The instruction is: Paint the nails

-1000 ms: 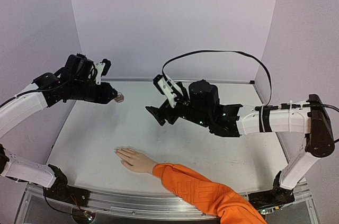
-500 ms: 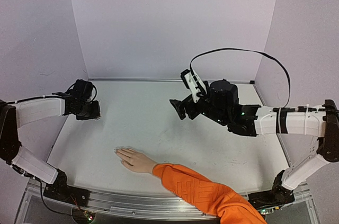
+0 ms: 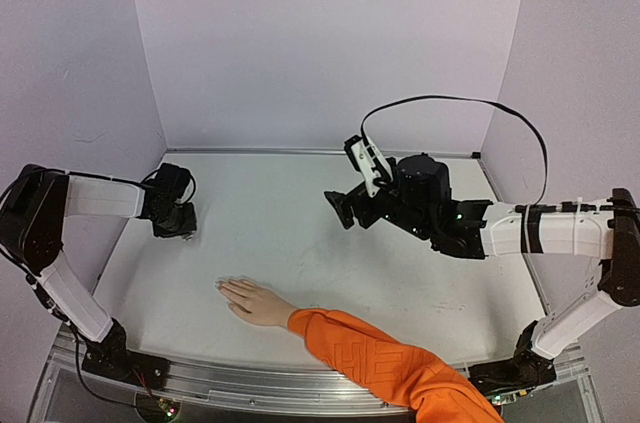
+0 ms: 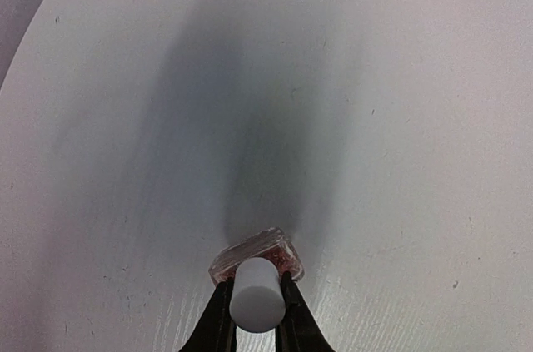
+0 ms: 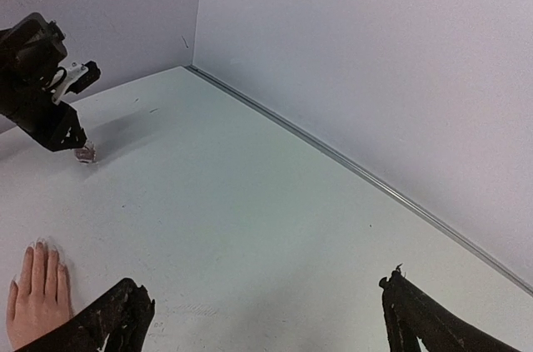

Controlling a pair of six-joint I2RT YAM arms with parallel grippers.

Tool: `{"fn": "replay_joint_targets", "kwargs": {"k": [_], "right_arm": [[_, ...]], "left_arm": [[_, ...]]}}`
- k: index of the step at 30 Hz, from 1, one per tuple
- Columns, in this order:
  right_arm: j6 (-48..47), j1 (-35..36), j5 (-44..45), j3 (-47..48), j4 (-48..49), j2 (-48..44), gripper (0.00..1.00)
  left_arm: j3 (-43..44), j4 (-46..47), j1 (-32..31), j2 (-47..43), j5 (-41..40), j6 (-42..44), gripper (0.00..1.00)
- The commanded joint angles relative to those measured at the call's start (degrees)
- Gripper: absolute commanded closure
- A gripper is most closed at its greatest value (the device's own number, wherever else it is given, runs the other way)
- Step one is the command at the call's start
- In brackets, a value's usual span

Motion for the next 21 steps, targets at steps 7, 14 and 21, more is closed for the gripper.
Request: {"fn": "replay_joint_targets", "kwargs": {"k": [7, 14, 21], "right_arm": [[1.25, -0.73, 1.39, -0.02, 2.61, -1.98, 0.02], [2.79, -2.16, 0.43, -0.53, 2.56, -2.22, 0.02], [8.44, -7.72, -0.74, -1.52, 0.74, -2.95, 0.02]], "left_arm": [[1.97, 2.65, 0.53, 2.44, -0.20, -2.16, 0.97], [4.19, -1.44, 0.68, 2.21, -0.56, -2.64, 0.79], [7.69, -5.25, 0.73, -1.59, 0.66, -1.15, 0.42]]}}
